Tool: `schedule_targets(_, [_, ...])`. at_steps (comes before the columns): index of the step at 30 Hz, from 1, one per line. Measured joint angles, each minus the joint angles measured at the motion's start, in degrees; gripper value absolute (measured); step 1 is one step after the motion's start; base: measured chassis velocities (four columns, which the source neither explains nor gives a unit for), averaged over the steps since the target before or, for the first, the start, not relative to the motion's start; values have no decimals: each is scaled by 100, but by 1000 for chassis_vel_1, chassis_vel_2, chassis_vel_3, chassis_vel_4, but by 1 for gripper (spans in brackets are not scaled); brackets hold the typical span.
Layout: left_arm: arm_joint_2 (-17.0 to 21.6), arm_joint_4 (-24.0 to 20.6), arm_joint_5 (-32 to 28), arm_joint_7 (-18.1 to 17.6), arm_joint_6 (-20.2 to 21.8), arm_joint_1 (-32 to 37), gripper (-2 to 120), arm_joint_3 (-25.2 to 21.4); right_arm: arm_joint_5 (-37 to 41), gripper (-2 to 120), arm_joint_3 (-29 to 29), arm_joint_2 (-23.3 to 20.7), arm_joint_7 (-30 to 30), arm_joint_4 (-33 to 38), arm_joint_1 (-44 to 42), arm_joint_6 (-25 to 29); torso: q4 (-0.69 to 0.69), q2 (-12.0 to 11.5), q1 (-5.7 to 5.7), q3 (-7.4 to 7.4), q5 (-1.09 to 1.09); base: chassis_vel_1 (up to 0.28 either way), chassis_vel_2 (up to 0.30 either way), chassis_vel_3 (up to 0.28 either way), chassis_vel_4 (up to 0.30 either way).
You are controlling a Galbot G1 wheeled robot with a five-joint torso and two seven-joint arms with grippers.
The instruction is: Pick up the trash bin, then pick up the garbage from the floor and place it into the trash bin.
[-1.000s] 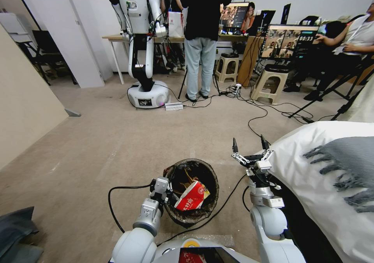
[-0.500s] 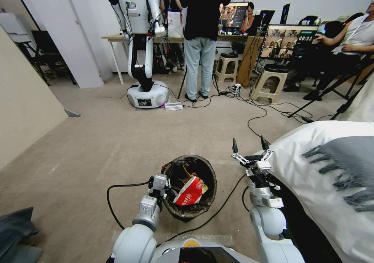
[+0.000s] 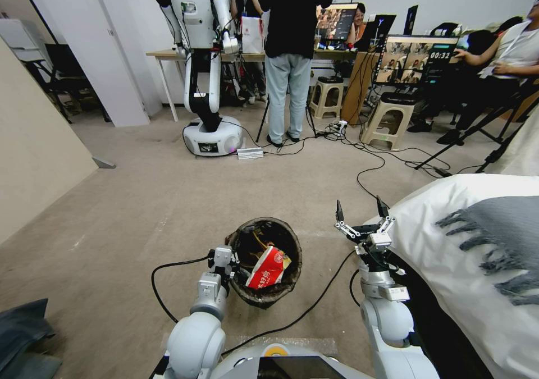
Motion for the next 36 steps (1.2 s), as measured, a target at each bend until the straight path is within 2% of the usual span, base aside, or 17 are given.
schedule_targets(10, [-12,361,-902,-544,461,-40,0,-160,-20,100,-13,-12,-25,-46,14,44,0,0,0,0,0,0,0,0,0])
schedule_targets(29, [41,863,-1258,-713,480,-76,0,-305,-64,100,2,18,-81,-101,-36,163,3,2,-1,-2,4,0,0,0,0])
schedule_targets(33, [59,874,-1317,-742,480,-98,6,-307,-66,100,2,22,-105,-124,-27,183,1,1,-1,-2,1,0,0,0,0])
schedule_targets(34, [67,872,-1335,-743,481,-103,13,-309,-66,100,5,20,-112,-132,-25,188,1,1,-1,-1,-1,0,0,0,0])
schedule_targets(36, [71,870,-1348,-743,482,-106,18,-310,-66,100,6,19,-116,-134,-26,191,0,1,0,0,-3,0,0,0,0])
